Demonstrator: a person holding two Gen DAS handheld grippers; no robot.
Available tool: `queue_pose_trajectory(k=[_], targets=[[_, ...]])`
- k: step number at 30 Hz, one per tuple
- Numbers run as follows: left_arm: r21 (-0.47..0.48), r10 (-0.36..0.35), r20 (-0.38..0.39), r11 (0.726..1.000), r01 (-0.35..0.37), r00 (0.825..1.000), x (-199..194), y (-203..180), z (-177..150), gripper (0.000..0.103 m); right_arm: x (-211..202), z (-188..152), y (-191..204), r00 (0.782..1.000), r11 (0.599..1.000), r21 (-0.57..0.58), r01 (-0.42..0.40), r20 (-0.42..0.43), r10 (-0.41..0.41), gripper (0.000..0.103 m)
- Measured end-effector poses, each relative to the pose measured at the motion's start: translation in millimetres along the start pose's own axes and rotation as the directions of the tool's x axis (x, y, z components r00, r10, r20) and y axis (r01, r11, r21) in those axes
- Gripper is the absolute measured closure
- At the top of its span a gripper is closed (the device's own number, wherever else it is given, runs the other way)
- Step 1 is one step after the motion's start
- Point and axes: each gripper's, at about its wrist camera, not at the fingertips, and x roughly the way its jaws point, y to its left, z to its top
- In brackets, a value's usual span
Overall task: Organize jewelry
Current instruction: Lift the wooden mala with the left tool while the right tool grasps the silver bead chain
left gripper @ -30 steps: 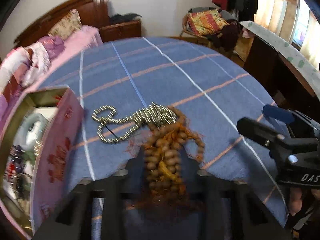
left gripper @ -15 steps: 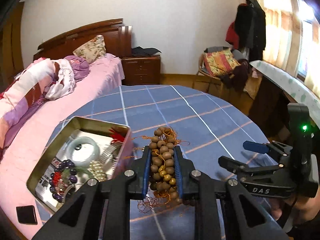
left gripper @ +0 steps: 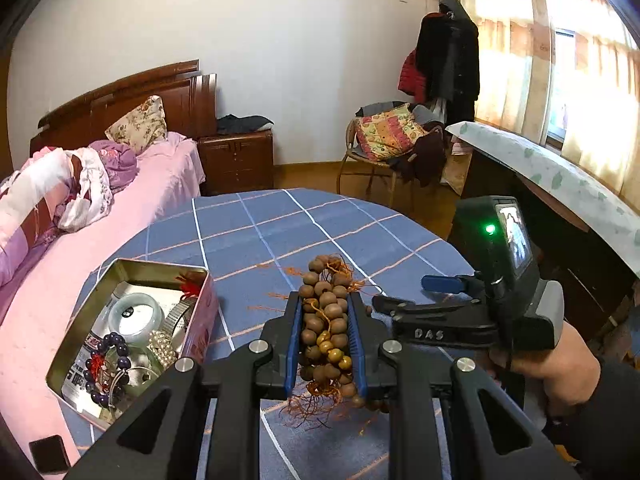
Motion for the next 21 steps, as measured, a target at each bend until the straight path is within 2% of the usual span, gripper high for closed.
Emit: queue_pose_trajectory(k=[3, 6, 11, 13, 15, 16, 21], targets=[[-0.023, -0.012, -0.037, 1.000, 0.012, 0.999, 10, 9, -5, 0.082, -1, 0, -2, 1.000, 1.000, 0.011, -0.005, 0.005, 0.005, 0.021], [-0.054, -0.016, -0.106, 0.998, 0.010, 0.994, 25, 19, -18, 0.082, -1, 0, 4, 1.000, 1.000, -0.006, -0.021, 0.000, 0.021, 0.021], [-0.068, 0.011, -0.185, 0.997, -0.025, 0.983, 34, 26, -45, 0.080, -1, -6, 18, 0.997, 0.995, -0.062, -0.073, -0.019, 0.072, 0.021], [-0.073, 0.019, -0.202, 0.997, -0.034, 0.979, 34, 28, -49, 0.077, 0, -7, 25, 0.997, 0.993, -0.093, -0.074, -0.022, 0.072, 0.021], [-0.068, 0.039, -0.213, 0.996, -0.055, 0.976, 34, 30, -52, 0.063, 1, -8, 28, 0.997, 0.992, -0.104, -0.075, -0.028, 0.073, 0.021], [-0.063, 0.049, -0.209, 0.996, -0.064, 0.977, 34, 30, -53, 0.061, 1, -7, 29, 0.997, 0.991, -0.105, -0.079, -0.030, 0.076, 0.021], [-0.040, 0.053, -0.227, 0.997, -0.064, 0.972, 35, 29, -55, 0.059, 5, 1, 34, 0.997, 0.990, -0.120, -0.074, -0.032, 0.071, 0.021]])
